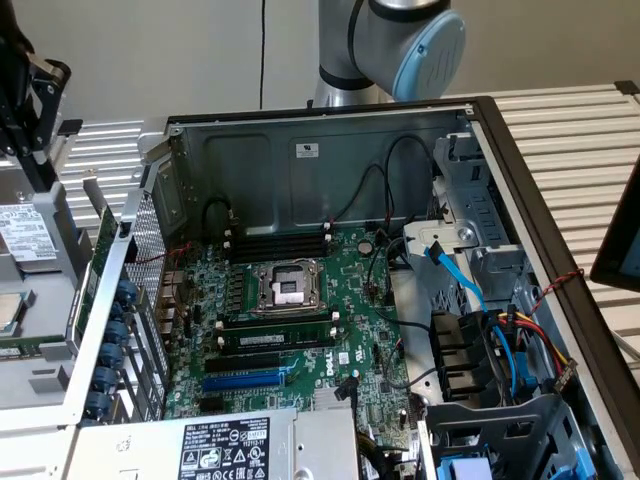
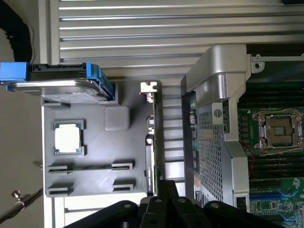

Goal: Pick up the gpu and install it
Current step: 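Pick up the gpu and move the gpu toward the slot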

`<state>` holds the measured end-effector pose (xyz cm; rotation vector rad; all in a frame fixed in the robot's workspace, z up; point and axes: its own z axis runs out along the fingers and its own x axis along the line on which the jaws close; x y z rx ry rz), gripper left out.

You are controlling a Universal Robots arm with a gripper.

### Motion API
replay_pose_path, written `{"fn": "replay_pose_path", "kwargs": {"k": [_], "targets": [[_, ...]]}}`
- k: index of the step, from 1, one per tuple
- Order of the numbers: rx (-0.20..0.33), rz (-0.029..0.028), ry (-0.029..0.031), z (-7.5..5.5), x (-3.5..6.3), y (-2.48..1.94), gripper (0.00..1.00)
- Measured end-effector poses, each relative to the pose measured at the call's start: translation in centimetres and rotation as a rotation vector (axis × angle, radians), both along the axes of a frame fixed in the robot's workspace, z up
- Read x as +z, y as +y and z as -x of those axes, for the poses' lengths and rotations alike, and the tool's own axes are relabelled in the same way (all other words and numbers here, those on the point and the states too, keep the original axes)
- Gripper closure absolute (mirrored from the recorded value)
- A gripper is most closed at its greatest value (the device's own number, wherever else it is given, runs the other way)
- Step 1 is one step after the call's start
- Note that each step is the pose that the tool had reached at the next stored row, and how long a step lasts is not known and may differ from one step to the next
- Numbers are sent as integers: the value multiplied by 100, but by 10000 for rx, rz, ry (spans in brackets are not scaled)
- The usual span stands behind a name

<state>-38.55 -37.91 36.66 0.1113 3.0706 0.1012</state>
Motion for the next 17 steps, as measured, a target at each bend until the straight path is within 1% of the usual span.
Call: {"fn": "replay_pose_path", "kwargs": {"k": [2,3,4,6,7,8,9,10,13,14,15,17], "targets": [[-10,0,-44,11,-19,1,88],[-15,-1,-70,17,-29,1,83],[-21,0,-102,25,-39,1,83],[-38,-1,-171,44,-60,1,70],[-48,0,-204,55,-70,1,70],[-57,0,-238,67,-81,1,64],[-63,0,-271,81,-92,1,64],[-65,-1,-303,101,-104,1,57],[-73,-1,-384,163,-140,1,57],[-76,0,-421,180,-151,1,57],[-80,0,-463,193,-160,1,57],[-96,-1,-576,216,-176,2,57]]}}
